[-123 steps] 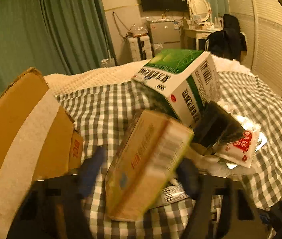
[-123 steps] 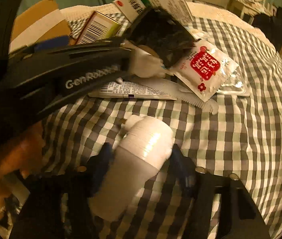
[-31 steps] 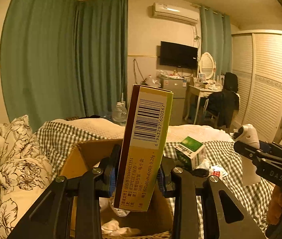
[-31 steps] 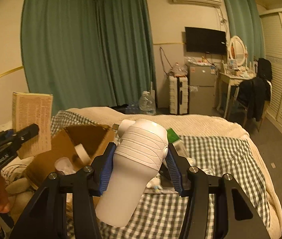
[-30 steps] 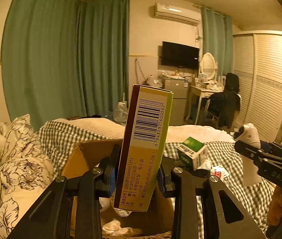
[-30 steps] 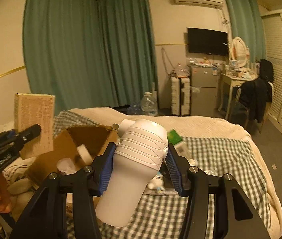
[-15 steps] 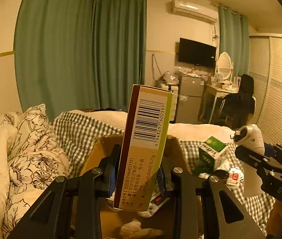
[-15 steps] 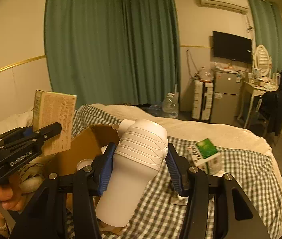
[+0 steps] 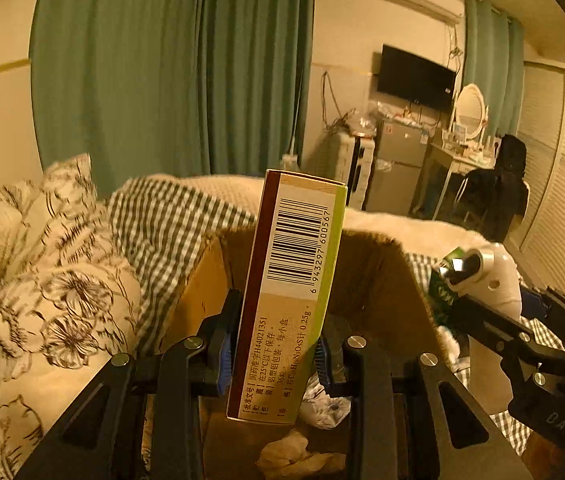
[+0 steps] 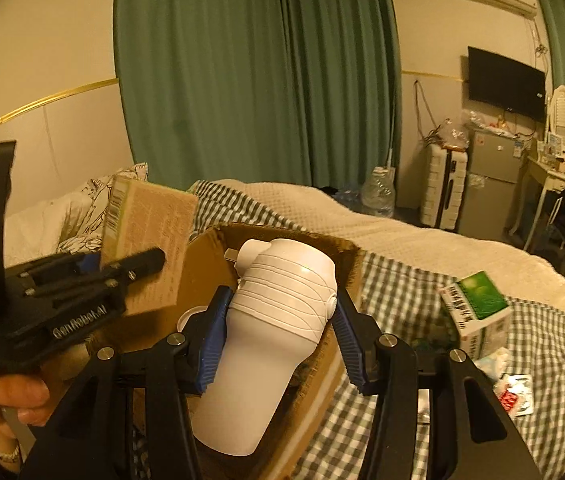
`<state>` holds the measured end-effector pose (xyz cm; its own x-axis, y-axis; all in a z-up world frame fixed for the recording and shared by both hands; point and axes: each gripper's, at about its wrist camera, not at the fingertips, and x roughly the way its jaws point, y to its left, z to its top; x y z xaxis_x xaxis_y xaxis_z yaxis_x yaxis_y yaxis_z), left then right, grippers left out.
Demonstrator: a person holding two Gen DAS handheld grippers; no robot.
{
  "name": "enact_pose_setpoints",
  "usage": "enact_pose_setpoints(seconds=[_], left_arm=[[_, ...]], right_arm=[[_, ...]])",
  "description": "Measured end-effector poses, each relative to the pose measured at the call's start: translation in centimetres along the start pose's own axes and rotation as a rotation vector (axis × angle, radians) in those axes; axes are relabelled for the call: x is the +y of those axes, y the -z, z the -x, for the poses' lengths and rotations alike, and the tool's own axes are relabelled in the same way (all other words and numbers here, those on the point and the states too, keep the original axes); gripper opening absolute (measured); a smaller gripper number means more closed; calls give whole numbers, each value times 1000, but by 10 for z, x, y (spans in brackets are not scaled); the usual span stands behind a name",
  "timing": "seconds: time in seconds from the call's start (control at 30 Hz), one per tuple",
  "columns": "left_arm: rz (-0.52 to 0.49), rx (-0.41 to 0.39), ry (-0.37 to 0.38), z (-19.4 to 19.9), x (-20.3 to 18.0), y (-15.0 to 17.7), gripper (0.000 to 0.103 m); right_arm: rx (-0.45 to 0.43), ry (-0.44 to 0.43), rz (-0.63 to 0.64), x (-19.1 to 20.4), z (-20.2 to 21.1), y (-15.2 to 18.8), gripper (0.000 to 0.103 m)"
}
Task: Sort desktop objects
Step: 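Lift and carry the medicine box and white bottle with both tools over the cardboard box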
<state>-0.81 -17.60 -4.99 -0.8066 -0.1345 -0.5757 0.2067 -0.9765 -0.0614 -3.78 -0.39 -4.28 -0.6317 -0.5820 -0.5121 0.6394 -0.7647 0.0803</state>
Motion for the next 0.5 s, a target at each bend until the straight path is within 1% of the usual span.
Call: enact_pose_setpoints(seconds=[0.2, 0.3, 0.43, 0.5], left_arm=[[-5, 62, -17, -22, 3, 8, 33], [-11, 109, -20, -34, 3, 13, 33], [-10, 178, -25, -50, 4, 22, 33], [-20, 188, -25, -51, 3, 24, 33]], right_arm=[[53, -24, 34, 11, -30, 2, 50], [92, -21, 41, 13, -41, 6, 50], [162, -20, 28, 6, -56, 15, 50], [198, -24, 25, 3, -63, 20, 50]])
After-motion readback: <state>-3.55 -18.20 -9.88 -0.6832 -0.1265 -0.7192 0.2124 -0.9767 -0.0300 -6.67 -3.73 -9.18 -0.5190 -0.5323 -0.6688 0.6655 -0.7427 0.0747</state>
